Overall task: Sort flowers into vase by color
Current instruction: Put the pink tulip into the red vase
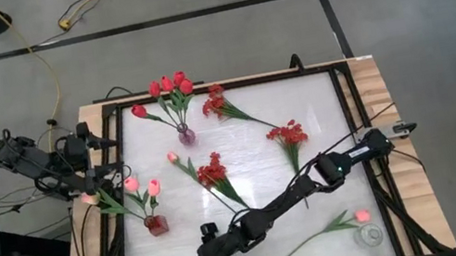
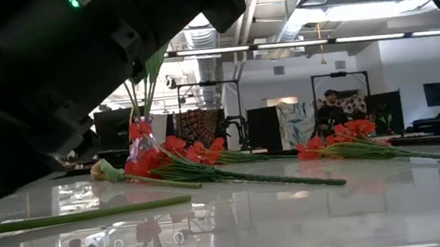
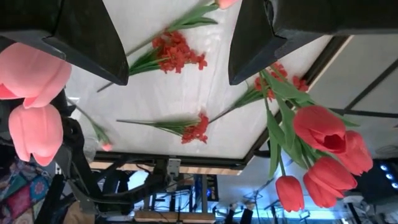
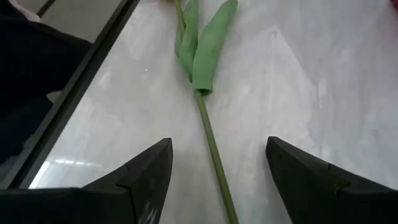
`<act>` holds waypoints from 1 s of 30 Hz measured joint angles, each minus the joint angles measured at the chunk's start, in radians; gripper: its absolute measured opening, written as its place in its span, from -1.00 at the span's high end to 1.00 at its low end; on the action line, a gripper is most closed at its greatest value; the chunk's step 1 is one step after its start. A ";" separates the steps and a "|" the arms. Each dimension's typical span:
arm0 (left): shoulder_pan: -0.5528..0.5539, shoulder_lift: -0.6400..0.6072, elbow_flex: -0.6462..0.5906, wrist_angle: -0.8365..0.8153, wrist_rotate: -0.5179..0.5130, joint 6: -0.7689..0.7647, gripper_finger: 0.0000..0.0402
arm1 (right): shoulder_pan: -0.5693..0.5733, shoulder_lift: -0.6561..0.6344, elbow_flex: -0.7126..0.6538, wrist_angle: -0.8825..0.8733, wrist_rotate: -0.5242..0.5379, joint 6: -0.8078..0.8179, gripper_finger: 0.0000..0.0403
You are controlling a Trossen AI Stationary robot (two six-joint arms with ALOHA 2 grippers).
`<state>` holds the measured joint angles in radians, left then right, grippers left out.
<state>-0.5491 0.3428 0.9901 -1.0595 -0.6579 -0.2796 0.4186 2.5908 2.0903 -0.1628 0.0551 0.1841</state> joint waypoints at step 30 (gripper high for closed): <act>0.000 0.000 0.000 -0.029 0.057 -0.058 -0.32 | 0.005 -0.044 -0.002 -0.091 -0.071 0.246 0.93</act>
<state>-0.5492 0.3428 0.9901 -1.0881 -0.6013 -0.3376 0.4236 2.5466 2.0880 -0.2538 -0.0162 0.4297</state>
